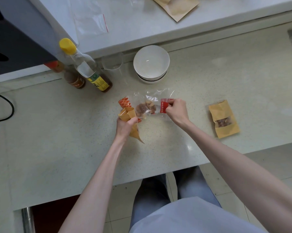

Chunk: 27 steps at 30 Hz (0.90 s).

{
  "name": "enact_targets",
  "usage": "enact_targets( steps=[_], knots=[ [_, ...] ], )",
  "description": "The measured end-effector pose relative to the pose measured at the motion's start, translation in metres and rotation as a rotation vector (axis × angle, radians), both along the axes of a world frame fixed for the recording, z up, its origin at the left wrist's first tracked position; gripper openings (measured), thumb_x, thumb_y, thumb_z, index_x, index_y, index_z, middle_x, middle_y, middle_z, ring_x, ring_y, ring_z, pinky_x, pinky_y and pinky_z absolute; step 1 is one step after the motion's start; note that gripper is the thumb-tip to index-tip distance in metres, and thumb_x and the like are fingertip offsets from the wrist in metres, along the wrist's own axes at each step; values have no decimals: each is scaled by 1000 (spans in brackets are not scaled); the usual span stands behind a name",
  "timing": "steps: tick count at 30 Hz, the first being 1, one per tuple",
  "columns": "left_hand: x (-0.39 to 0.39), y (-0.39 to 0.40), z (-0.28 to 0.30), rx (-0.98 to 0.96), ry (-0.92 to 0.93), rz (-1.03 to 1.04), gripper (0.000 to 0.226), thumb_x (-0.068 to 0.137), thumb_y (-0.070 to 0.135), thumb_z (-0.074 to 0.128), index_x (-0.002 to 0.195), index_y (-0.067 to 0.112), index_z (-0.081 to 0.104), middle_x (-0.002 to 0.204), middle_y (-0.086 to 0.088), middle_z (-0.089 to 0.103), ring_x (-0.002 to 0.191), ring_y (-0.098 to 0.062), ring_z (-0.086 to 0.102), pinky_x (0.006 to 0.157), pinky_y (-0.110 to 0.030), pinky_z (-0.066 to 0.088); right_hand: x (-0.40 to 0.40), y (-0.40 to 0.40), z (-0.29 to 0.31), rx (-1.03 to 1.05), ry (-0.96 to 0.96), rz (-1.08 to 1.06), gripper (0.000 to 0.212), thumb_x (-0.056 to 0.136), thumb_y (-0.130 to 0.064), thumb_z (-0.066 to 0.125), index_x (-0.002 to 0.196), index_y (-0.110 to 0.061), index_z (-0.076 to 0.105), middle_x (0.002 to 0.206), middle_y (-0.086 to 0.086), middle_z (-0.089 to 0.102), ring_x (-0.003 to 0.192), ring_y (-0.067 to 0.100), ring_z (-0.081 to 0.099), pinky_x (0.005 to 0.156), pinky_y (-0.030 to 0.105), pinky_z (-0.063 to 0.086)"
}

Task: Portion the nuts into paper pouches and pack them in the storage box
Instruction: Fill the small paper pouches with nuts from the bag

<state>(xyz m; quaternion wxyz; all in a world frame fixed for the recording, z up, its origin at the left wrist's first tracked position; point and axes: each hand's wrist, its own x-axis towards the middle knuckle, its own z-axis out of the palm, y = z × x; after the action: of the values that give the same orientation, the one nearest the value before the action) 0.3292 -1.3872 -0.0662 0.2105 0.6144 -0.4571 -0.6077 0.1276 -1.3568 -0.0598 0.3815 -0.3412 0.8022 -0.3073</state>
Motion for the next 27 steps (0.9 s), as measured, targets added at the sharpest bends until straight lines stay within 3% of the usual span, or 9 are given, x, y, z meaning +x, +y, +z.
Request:
enact_targets(
  steps=[2,4,9,12,14,17,22,27],
  knots=[
    [0,-2,-1,5,-4,-4,38,67,18,62,95,-7,59,78,-17,60,64,-27,57,70,-56,55,0,-2,-6,50,-63,-71,28,68,5,42,67,4,69,53,-1,50,46,13,36,45,26,33],
    [-1,-4,-1,3,-12,-10,37,67,18,62,93,-7,59,75,-16,60,65,-28,58,73,-60,54,0,-3,-12,106,-136,-198,23,71,3,42,71,16,61,59,6,46,54,19,38,50,32,37],
    [0,-6,1,-3,-27,-17,33,67,18,62,90,-6,60,75,-17,62,64,-28,58,74,-65,54,8,-8,-14,28,-133,-247,22,71,1,43,52,-5,51,56,6,36,56,19,32,51,34,29],
    [0,-8,0,-6,-42,-28,37,68,20,62,91,-9,59,76,-18,61,70,-31,57,78,-67,52,9,-14,-12,3,-106,-192,25,73,0,45,49,-6,51,53,5,37,55,17,32,50,31,26],
    [0,-9,1,5,-45,-26,39,69,20,62,93,-9,59,77,-17,60,72,-33,57,79,-67,52,5,-18,-15,30,-137,-194,23,72,0,45,56,1,60,55,5,42,56,17,35,50,32,31],
    [0,-10,4,13,-39,-14,38,69,21,61,94,-9,59,74,-15,59,69,-31,57,76,-60,54,1,-20,-21,87,-234,-252,27,78,2,44,83,9,70,66,10,55,56,20,45,51,33,40],
    [8,-16,7,19,3,63,17,72,19,62,84,8,62,69,-12,59,54,-24,57,52,-36,53,-4,-18,-20,69,-327,-303,24,88,-5,51,91,5,72,65,8,56,54,16,45,54,30,42],
    [18,-24,8,56,1,133,14,70,18,63,79,8,61,66,-15,58,48,-27,54,49,-32,50,-16,-15,-8,13,-329,-285,22,92,-12,56,103,-5,73,60,-4,54,55,10,47,49,22,44]
  ],
)
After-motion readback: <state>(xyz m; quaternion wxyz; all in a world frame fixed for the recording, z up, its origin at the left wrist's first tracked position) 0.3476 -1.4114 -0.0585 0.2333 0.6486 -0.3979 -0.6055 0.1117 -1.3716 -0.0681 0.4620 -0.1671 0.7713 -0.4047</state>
